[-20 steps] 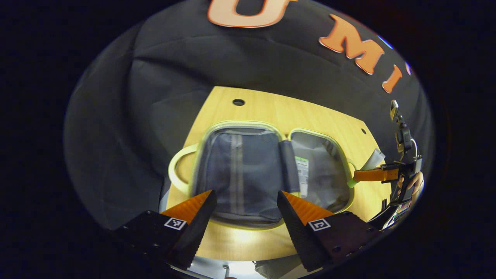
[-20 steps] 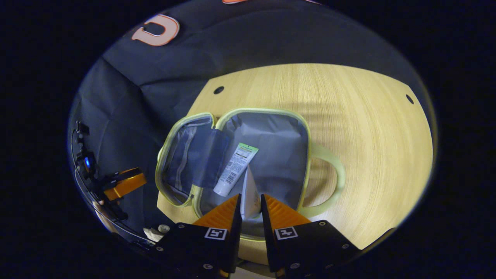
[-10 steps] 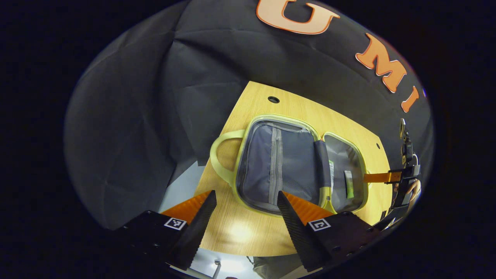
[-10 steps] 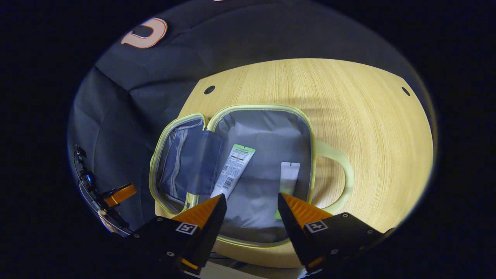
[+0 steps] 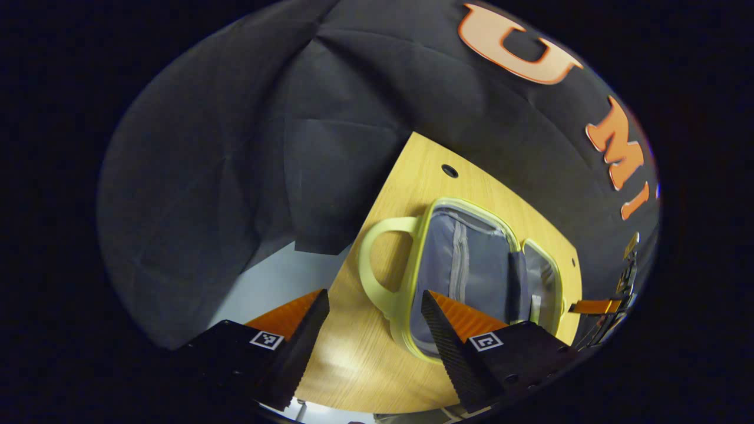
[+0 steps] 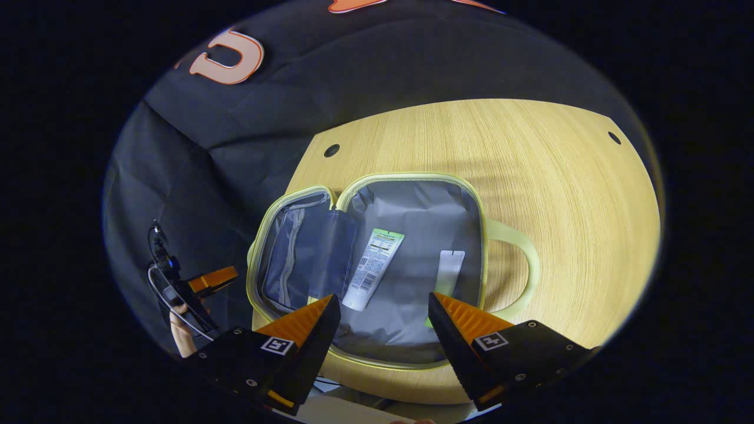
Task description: First open the suitcase, pack the skin care products into it, and then close the suitcase.
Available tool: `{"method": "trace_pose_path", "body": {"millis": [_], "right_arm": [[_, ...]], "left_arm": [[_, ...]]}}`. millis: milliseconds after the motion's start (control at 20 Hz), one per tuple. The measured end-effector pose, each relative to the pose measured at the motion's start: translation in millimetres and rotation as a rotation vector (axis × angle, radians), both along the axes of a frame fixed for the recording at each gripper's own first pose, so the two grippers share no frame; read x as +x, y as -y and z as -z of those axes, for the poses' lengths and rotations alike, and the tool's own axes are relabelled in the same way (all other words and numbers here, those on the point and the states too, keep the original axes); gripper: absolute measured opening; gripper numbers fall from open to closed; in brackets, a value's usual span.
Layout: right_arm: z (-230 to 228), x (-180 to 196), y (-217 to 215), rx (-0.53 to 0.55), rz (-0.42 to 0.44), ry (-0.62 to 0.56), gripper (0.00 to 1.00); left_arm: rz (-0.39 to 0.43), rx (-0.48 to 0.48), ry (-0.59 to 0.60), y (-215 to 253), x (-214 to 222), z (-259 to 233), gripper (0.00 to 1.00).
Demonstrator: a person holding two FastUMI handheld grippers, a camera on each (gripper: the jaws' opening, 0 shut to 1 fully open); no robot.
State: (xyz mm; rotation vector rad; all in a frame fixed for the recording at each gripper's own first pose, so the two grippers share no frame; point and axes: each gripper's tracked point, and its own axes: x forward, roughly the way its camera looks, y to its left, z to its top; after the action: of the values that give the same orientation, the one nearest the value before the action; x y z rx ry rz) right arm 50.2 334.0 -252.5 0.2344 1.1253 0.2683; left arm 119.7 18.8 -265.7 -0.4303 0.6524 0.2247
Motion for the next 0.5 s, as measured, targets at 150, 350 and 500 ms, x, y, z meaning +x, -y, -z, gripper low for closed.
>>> {"method": "trace_pose_path", "body": {"millis": [150, 350, 500], "right_arm": [[-1.6, 1.2, 9.0, -0.029, 0.009, 0.006, 0.95], [-0.9, -2.9, 13.5, -0.045, 0.006, -0.006, 0.96], [-1.8, -2.7, 18.2, -0.055, 0.015, -0.01, 0.96]], "left_arm": [[0.015, -0.135, 0.049, -1.1, 25.4, 10.5, 0.98], [0.001, -0.339, 0.12, -0.8, 49.0, 17.2, 0.97], [-0.05, -0.492, 0.177, -3.0, 59.1, 20.4, 0.94]]}}
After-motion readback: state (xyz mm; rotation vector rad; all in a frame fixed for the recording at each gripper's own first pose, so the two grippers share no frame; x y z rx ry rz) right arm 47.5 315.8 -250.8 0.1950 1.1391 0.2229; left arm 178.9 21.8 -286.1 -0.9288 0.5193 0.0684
